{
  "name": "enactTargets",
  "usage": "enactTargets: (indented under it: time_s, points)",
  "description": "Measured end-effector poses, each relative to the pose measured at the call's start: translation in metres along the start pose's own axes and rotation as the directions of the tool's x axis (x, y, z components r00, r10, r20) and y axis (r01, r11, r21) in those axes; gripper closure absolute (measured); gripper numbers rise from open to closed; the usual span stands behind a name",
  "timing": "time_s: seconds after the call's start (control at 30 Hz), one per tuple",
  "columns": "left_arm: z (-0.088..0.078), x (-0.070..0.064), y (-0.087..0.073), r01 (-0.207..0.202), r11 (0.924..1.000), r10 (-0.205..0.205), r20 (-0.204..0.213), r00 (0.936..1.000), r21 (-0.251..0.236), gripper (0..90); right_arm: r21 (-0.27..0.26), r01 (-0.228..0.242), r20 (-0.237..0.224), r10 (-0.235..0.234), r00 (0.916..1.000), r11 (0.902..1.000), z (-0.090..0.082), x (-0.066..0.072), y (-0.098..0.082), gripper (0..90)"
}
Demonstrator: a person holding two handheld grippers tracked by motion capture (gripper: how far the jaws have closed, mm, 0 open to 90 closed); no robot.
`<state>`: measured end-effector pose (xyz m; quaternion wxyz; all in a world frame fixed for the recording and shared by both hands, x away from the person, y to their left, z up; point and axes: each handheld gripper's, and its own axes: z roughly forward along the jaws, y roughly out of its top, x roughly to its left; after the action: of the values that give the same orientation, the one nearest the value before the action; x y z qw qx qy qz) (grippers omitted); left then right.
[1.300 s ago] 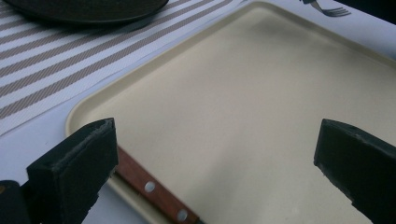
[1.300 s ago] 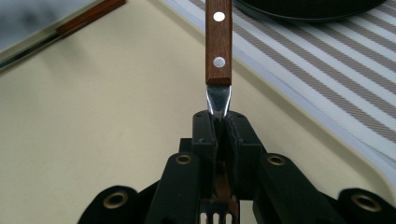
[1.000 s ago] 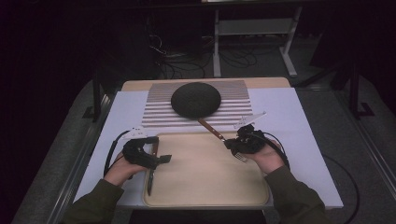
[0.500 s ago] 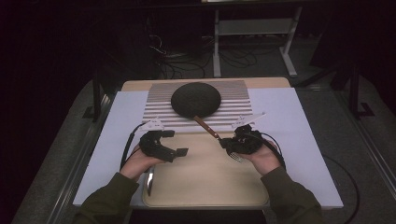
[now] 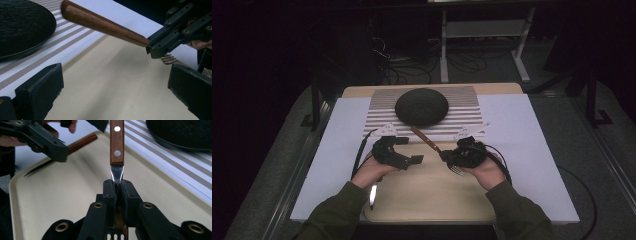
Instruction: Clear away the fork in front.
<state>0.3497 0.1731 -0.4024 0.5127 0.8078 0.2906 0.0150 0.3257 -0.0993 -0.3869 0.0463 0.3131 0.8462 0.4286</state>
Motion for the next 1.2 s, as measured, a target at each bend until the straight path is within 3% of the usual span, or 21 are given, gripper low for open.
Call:
enactTargets:
  time_s: [0.53,0.7,0.93,1.2]
  points:
    - [0.004,0.000,0.000,0.072,0.9958,-0.069,0.051,0.9963,-0.057,17.7,-0.016,0.024,-0.036,-0.024,0.9991,0.9996,0.011,0.012,0.002,82.1]
    - [0.001,0.002,0.000,0.091,0.9930,-0.085,0.070,0.9939,-0.076,26.6,-0.004,0.038,-0.049,-0.038,0.9981,0.9993,0.016,0.016,0.000,82.1]
    - [-0.002,0.009,-0.002,0.157,0.9825,-0.143,0.135,0.9805,-0.100,45.6,0.000,0.055,-0.059,-0.055,0.9968,0.9985,0.020,0.020,0.000,82.2]
    - [-0.003,0.008,-0.001,0.172,0.9794,-0.149,0.195,0.9695,-0.106,61.3,-0.012,0.068,-0.051,-0.068,0.9964,0.9976,0.018,0.021,0.001,82.1]
